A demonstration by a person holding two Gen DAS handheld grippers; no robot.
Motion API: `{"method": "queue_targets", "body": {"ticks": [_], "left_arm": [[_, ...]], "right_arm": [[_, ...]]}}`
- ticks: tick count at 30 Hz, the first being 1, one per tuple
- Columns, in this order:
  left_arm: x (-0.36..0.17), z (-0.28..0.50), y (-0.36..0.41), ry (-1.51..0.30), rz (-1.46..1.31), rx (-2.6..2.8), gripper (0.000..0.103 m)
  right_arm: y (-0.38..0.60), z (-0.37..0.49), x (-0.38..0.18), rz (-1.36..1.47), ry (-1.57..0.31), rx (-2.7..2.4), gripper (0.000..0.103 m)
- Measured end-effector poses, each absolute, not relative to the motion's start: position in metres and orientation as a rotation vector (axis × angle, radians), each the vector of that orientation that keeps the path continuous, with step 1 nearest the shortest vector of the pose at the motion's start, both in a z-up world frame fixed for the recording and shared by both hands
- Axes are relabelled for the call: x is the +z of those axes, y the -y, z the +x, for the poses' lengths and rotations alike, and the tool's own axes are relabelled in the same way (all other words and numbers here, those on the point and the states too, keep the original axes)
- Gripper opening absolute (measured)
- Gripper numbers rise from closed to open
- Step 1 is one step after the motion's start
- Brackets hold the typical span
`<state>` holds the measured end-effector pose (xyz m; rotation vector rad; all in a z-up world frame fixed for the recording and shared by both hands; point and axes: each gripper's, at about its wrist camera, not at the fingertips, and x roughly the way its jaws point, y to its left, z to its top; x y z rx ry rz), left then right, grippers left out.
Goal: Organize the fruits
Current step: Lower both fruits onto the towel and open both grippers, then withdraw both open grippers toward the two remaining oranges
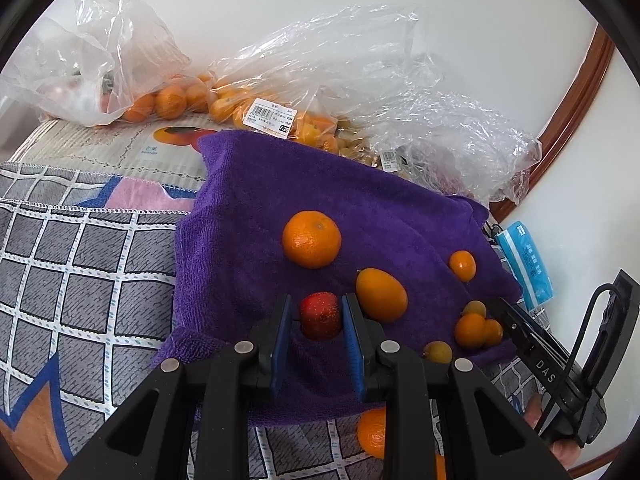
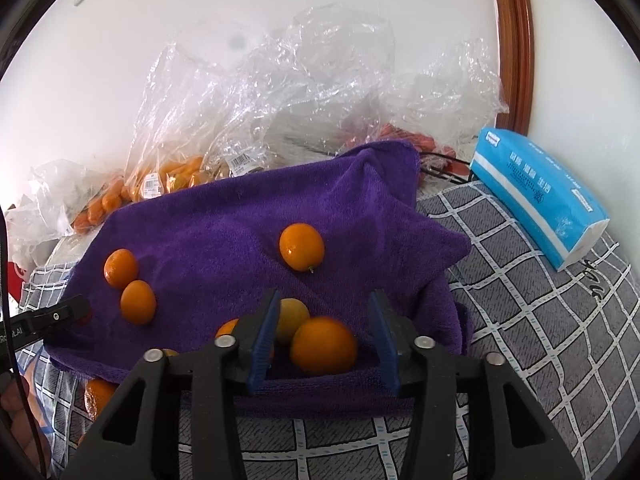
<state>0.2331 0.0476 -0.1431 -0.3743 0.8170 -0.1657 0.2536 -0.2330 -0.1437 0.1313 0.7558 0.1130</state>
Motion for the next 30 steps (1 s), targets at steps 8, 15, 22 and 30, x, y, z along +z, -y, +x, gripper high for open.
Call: {"method": "queue_targets", "body": {"ticks": [8,15,22,30], "left_arm": [[-0.138,0.227,-0.05,-0.778,-0.399,-0.178,0.04],[-0.123,0.217,-0.042,-0.708,-0.359,-0.216,0.059],[-0.109,0.21,-0.035,-0.66,-0.318,-0.207,0.074],[-0.095,0.199,-0.03,-0.612,-0.245,-0.189,0.076]], "right_arm": [[0.231,0.25,-0.141,0.103,-0.748,0.075,0.063],[0.242,0.244,-0.134,0.165,-0.709,0.076,0.07],[0.236,0.241,-0.129,0.171,-0.753,0.065,0.074],[0.235,0.213,-0.113,0.199,-0.718,-0.016,0.078]]}}
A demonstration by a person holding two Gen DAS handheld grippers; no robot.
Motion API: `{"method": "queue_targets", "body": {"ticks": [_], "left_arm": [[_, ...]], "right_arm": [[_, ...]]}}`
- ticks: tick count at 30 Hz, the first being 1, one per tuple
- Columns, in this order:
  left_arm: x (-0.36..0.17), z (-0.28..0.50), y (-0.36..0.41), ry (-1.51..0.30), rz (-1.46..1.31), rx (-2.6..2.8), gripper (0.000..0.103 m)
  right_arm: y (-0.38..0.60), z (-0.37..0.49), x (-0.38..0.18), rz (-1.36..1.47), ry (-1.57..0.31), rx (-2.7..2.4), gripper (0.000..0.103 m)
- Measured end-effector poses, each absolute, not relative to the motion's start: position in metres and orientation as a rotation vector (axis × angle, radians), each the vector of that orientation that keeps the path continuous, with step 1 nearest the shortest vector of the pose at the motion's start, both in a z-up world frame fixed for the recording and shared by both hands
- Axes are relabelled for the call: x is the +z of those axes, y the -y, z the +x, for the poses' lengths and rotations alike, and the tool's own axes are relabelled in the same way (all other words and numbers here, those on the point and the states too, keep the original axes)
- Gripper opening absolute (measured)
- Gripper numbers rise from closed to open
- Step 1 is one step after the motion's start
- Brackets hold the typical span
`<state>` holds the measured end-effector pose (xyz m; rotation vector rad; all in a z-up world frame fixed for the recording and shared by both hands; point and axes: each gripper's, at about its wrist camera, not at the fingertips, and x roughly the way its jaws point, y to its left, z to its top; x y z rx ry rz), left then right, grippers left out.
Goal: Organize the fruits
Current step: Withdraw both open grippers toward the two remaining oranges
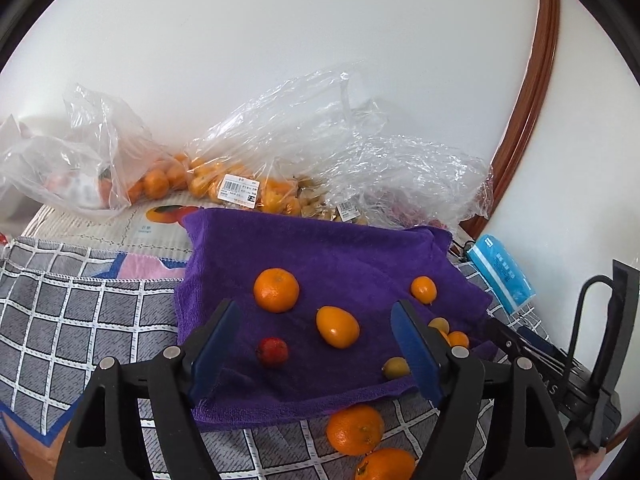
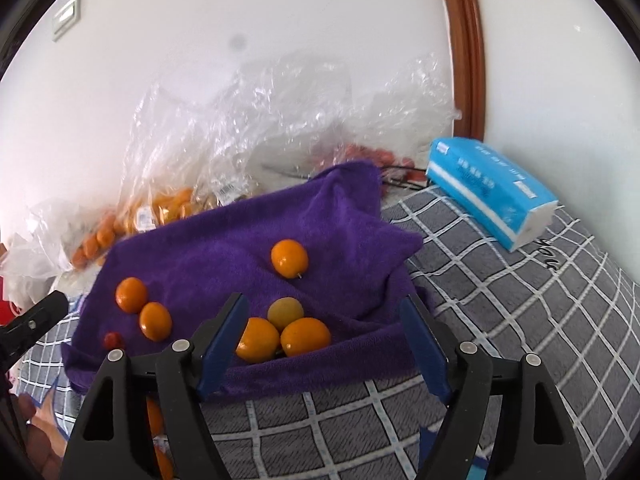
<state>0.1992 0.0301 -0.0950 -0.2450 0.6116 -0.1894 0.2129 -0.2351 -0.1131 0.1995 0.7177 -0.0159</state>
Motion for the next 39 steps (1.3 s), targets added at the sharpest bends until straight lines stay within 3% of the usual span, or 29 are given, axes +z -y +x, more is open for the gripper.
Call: {"method": "queue_targets", "body": {"ticks": [18,33,39], "left_arm": [[-0.052,0.14,-0.034,-0.54,-0.231,-0.146,0.076],[-0.071,0.076,-0.052,-0.515,-0.259,-0.147,0.076],[-0.088,0.075,-0.067,-0.597,-0.22,-0.093,0.076]], "right_arm": [[0.229,0.139,-0.073,0.166,-0.686,0.058,0.08],[0.233,0.101,-0.071,0.228,-0.678,0.081,0.08],[0.228,0.096,-0.081,0.242,-0.709,0.127,0.077]]}}
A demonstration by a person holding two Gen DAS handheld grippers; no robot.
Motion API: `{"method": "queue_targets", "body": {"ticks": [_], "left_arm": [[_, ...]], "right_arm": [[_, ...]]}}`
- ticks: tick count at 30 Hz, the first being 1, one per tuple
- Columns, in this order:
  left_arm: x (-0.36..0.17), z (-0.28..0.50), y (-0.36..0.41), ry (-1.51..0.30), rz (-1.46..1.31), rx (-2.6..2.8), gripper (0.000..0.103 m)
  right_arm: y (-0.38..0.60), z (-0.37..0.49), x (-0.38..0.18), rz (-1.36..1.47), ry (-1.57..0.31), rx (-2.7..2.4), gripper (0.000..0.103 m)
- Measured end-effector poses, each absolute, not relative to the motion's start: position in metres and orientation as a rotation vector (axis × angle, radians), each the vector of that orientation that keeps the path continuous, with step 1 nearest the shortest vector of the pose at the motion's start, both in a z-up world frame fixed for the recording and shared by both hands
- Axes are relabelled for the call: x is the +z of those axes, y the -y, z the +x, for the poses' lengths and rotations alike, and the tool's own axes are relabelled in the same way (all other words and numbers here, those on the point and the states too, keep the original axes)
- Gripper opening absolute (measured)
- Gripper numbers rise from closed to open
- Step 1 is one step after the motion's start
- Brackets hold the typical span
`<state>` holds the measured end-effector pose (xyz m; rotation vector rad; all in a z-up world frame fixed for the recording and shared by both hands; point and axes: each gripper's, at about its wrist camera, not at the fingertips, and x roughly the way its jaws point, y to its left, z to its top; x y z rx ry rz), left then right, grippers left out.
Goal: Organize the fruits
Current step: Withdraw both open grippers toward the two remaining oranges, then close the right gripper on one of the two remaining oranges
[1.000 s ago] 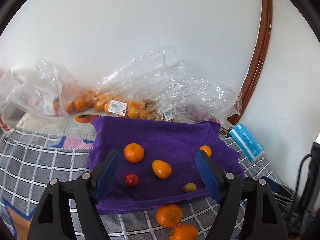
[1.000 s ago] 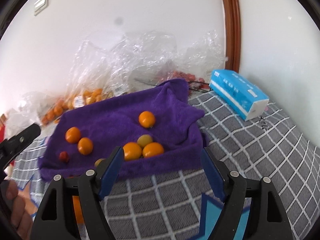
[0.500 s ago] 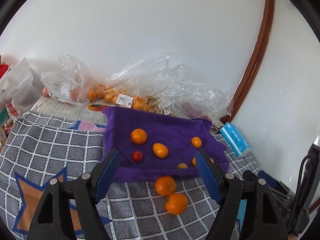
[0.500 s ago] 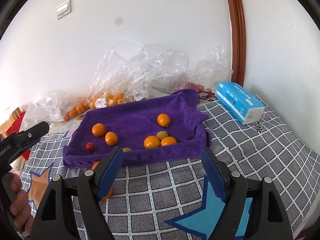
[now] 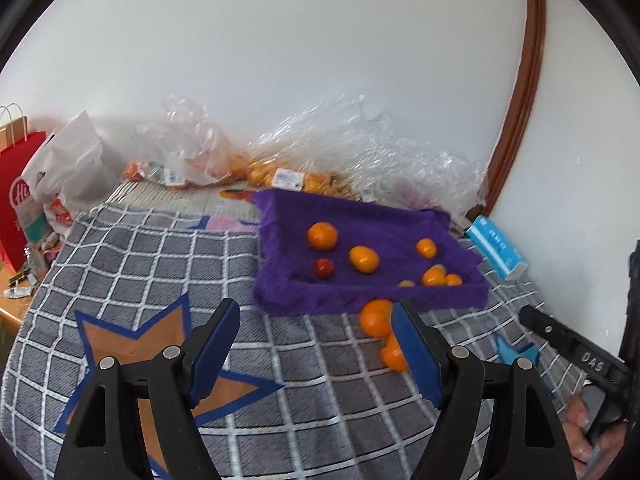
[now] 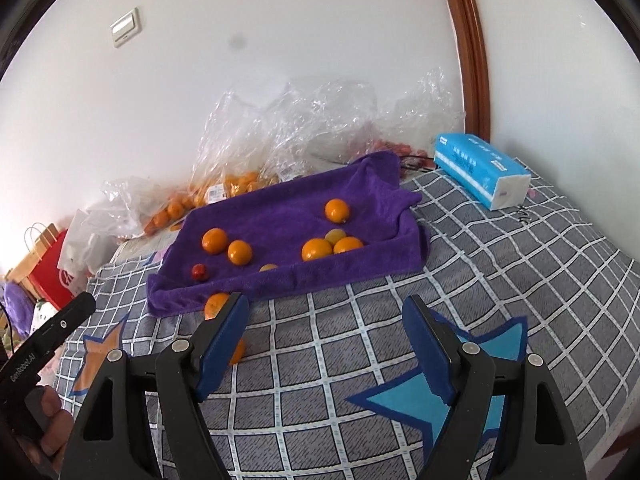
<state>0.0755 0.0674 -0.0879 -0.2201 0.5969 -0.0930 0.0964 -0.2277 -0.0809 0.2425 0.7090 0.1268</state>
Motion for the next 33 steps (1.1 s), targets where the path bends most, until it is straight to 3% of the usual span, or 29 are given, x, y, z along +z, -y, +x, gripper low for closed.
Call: {"method": "queue_targets", "body": {"ticks": [12,22,26,30,33], "left_arm": [[-0.129,0.088,-0.1,-0.702,-0.232,-0.023,0.075],[-0.154,0.092,-0.11,-0.739,-0.322,-0.029,0.075],[-0.159,0.097,-0.11,-0.775,-0.338,-0.034,0.07],[-0.16,0.098,-0.111,-0.78,-0.344,-0.04,0.07],[-0.159,0.099,-0.111,-0.782,-0.345,-0.041,0.07]], "right_arm": [[0.185,0.107,-0.107,0.183,-0.805,0.23,0.043],[0.143,0.129,-0.126,0.145,-0.886,0.333,0.041],[0.128,0.139,-0.131,0.131,-0.912,0.35,0.041],[0.113,0.144,-0.135,0.084,-0.91,0.334,0.049],[0.105,0.146,-0.141,0.018,-0.909,0.302,0.047]]}}
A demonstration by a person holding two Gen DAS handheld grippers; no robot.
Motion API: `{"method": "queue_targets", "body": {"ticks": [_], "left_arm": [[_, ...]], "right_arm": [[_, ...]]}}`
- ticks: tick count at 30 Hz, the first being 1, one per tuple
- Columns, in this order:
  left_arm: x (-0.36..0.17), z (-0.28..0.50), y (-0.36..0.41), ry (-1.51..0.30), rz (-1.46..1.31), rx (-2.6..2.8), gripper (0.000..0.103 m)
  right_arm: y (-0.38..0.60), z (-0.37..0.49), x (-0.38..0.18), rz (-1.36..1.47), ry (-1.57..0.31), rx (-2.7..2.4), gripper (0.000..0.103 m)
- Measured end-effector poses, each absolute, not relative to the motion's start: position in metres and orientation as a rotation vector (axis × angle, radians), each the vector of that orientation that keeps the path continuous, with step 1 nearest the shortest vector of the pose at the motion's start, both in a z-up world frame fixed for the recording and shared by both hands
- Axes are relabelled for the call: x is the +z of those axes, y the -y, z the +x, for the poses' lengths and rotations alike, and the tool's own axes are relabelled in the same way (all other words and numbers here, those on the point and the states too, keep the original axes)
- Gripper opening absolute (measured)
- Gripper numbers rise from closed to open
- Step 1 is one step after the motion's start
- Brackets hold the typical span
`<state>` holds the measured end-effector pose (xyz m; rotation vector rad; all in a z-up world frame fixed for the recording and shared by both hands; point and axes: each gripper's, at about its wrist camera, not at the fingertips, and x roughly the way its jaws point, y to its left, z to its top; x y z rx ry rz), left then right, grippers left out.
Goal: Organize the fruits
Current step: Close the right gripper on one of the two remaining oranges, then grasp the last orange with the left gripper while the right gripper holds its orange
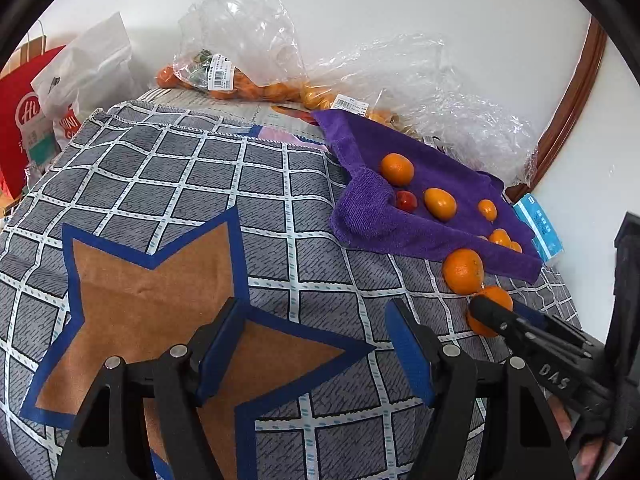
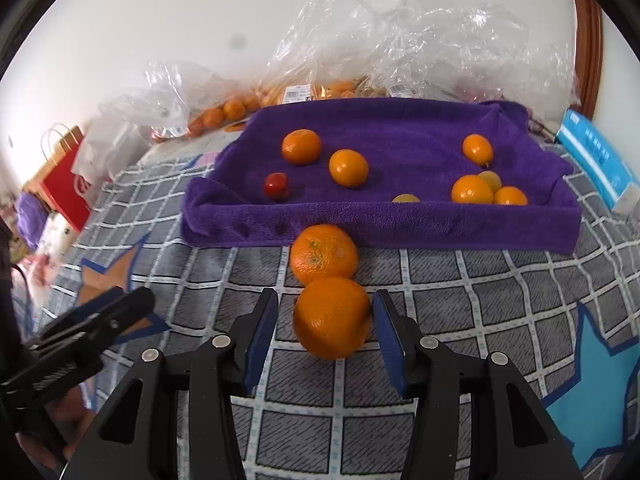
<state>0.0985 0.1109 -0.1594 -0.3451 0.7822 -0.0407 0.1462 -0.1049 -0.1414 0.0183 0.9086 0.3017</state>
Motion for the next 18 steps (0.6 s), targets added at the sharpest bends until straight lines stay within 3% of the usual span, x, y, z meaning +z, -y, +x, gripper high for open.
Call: {"method": "queue_targets", "body": {"ticks": [4,18], "left_arm": [[-0.16,0.098,-0.112,-0.78,-0.356,-0.038,0.07],[-0.161,0.099,-0.107,-0.79,-0.344,-0.068,0.07]], "right_arm": [[0.111,0.142,-0.151,0.025,-0.914,0.325,0.042],[0.191,0.119,-0.143,0.098,-0.836,0.257,0.042]]}}
